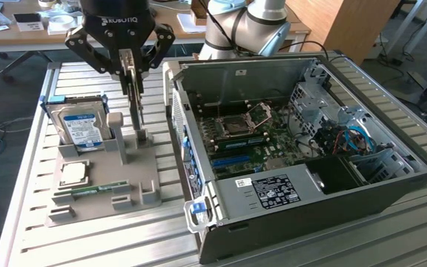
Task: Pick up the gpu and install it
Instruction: 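Pick up the gpu and move the gpu toward the slot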
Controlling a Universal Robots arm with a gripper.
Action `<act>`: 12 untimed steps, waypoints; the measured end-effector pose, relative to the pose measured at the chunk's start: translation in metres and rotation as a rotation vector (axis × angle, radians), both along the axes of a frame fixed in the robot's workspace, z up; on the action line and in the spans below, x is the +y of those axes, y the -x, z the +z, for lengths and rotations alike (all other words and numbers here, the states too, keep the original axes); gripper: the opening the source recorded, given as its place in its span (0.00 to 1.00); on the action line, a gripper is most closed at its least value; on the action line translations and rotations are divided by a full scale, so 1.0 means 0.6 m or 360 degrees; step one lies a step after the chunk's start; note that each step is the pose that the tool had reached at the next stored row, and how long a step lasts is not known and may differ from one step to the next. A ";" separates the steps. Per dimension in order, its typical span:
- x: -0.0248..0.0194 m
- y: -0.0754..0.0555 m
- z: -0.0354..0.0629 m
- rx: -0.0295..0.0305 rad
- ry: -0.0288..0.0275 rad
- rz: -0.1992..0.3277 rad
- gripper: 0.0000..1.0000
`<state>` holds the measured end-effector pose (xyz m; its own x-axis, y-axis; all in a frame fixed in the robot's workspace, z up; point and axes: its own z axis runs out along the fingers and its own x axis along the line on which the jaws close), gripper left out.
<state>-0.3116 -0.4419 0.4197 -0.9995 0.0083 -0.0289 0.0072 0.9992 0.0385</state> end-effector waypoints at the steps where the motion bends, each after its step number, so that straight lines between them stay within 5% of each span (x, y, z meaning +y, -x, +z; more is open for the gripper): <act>1: 0.0000 0.000 0.002 -0.00002 -0.00002 0.0000 0.27; 12: 0.0000 0.000 0.010 -0.00003 -0.00003 0.0000 0.27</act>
